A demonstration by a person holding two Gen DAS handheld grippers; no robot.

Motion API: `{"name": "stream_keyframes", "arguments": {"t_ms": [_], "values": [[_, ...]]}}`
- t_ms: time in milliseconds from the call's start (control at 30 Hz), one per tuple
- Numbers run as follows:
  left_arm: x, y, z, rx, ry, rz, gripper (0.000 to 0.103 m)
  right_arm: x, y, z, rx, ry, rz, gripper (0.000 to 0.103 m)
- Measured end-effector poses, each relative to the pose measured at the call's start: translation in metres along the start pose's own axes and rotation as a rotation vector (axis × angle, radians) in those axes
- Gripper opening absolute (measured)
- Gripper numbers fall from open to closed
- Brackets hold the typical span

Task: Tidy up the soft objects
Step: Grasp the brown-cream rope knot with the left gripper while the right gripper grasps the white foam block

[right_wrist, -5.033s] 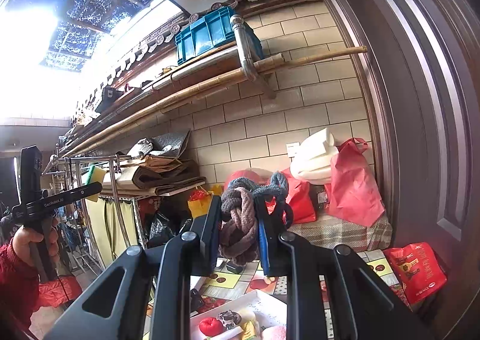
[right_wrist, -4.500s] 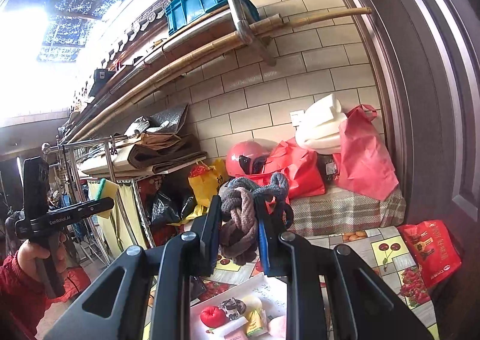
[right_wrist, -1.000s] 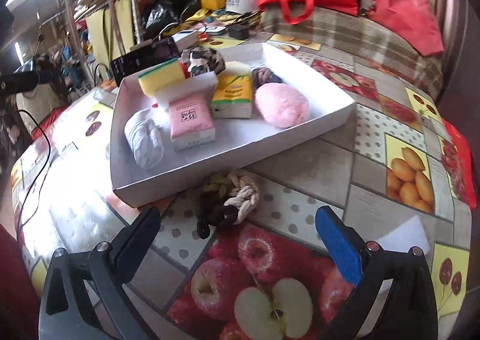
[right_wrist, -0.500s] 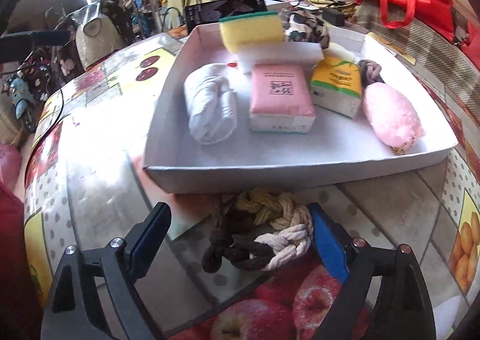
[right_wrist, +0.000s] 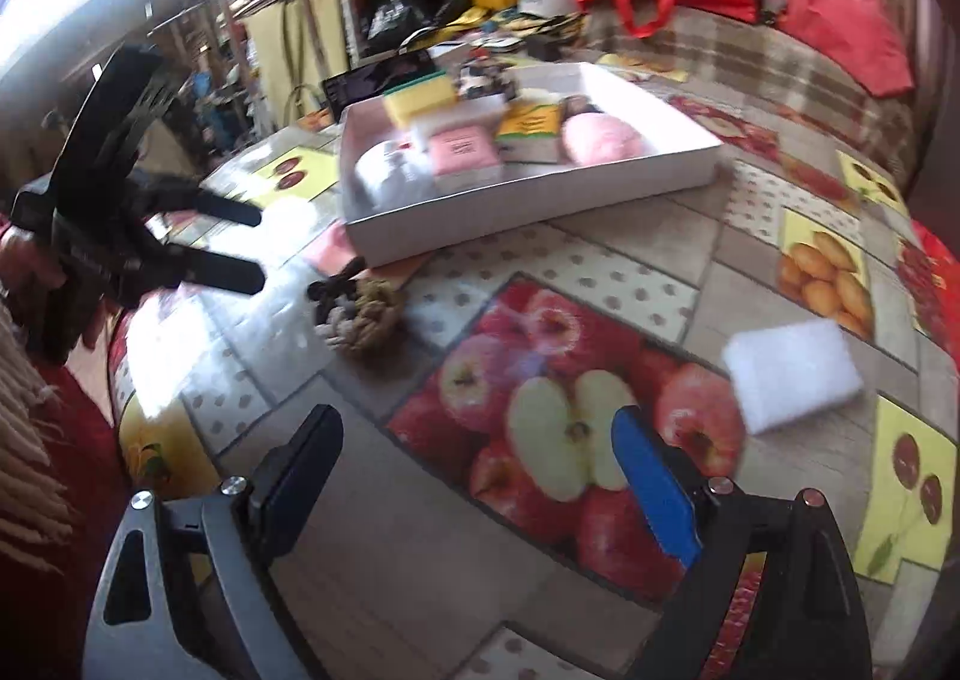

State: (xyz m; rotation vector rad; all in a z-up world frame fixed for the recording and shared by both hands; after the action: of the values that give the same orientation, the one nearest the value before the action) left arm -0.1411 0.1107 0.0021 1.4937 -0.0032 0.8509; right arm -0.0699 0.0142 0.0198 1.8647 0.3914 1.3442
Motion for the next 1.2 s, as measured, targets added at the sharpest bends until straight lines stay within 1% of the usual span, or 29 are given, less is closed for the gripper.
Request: {"name": "stream_keyframes", "arguments": {"t_ms": [33,100,133,167,200,267,300,400,467,567,633,667,767,800,867,933,1033,1200], "values": [[0.002,-0.006,0.006,-0.005,-0.011,0.001,0.103,0.003,0.003,0.019,-0.064,-0.059,0.022,0.092],[0.006,-0.018,0.017,-0.003,-0.026,-0.012,0.103,0.006,0.004,0.066,-0.179,-0.191,0.032,0.092],[0.007,-0.024,0.022,0.006,-0.024,-0.020,0.103,0.006,0.002,0.085,-0.214,-0.262,0.032,0.099],[0.007,-0.028,0.025,0.012,-0.016,-0.029,0.103,0.005,0.001,0.103,-0.222,-0.332,0.032,0.103],[0.006,-0.030,0.026,0.011,-0.004,-0.034,0.103,0.005,0.001,0.117,-0.210,-0.397,0.034,0.103],[0.005,-0.031,0.027,0.010,0.018,-0.034,0.103,0.005,-0.003,0.130,-0.214,-0.494,0.035,0.103],[0.005,-0.031,0.026,0.011,0.028,-0.030,0.103,0.009,-0.007,0.131,-0.209,-0.514,0.037,0.103],[0.005,-0.029,0.023,0.026,0.061,-0.024,0.103,0.022,-0.026,0.127,-0.243,-0.498,0.016,0.103],[0.004,-0.026,0.021,0.035,0.077,-0.021,0.103,0.028,-0.042,0.124,-0.242,-0.490,-0.001,0.103],[-0.001,-0.021,0.016,0.047,0.098,-0.020,0.103,0.037,-0.065,0.130,-0.253,-0.489,-0.019,0.103],[-0.005,-0.018,0.012,0.054,0.116,-0.022,0.103,0.046,-0.074,0.128,-0.268,-0.433,-0.023,0.103],[-0.006,-0.018,0.010,0.056,0.127,-0.023,0.103,0.051,-0.078,0.124,-0.251,-0.399,-0.031,0.103],[-0.008,-0.018,0.005,0.054,0.164,-0.026,0.103,0.060,-0.089,0.100,-0.154,-0.290,-0.063,0.103],[-0.009,-0.018,0.003,0.055,0.174,-0.028,0.103,0.061,-0.091,0.090,-0.138,-0.242,-0.069,0.103],[-0.009,-0.018,0.002,0.057,0.185,-0.027,0.103,0.063,-0.088,0.077,-0.147,-0.175,-0.046,0.103],[-0.009,-0.018,0.002,0.059,0.185,-0.024,0.103,0.063,-0.081,0.080,-0.178,-0.193,-0.014,0.103],[-0.008,-0.019,0.005,0.057,0.173,-0.023,0.103,0.062,-0.077,0.093,-0.191,-0.259,-0.013,0.103],[0.000,-0.026,0.011,0.052,0.138,-0.031,0.103,0.061,-0.084,0.088,-0.197,-0.227,-0.036,0.103]]}}
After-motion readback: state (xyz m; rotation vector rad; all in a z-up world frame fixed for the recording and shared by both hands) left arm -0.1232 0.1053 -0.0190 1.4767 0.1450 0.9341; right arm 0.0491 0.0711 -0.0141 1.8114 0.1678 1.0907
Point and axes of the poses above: each gripper's, at about its wrist camera, not at the fingertips, and y roughly against the way its jaws point, z to its right, x to its top, the point moved 4 cm from there along -y, roughly the way its jaws point, and after that the axes turned 7 degrees about -y, right-handed, at the moved point
